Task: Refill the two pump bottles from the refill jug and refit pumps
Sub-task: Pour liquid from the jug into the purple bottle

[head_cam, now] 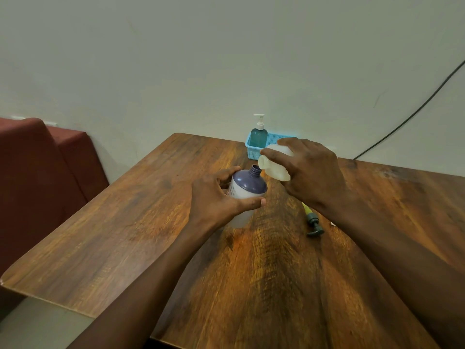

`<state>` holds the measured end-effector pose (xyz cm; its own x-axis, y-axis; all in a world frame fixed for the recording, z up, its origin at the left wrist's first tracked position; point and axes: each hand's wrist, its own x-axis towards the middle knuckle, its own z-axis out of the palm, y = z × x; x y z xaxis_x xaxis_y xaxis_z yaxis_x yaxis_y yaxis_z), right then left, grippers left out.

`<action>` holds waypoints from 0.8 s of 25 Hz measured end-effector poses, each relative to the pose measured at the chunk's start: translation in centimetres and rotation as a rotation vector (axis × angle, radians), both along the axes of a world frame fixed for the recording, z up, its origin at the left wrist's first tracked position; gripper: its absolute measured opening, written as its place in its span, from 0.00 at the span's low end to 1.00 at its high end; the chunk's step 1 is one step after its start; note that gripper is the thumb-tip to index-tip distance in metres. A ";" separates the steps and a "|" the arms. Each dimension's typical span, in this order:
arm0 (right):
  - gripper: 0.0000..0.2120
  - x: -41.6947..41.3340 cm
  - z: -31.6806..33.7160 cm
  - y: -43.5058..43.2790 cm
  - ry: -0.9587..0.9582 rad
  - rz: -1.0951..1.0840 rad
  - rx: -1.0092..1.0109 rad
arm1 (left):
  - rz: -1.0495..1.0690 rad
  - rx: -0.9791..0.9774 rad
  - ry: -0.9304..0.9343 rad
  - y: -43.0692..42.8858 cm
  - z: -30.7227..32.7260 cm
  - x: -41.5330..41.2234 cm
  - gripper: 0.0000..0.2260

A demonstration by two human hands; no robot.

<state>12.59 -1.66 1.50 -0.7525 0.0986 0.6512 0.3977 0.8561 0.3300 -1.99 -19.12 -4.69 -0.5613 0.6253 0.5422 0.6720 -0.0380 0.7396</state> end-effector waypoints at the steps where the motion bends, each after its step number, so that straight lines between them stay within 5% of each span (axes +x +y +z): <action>1: 0.34 0.0 0.0 0.0 -0.004 -0.002 0.004 | 0.002 -0.003 0.000 0.0 0.0 -0.1 0.35; 20: 0.34 -0.1 0.2 -0.5 -0.036 0.025 0.039 | -0.020 0.005 0.027 -0.2 -0.2 0.1 0.31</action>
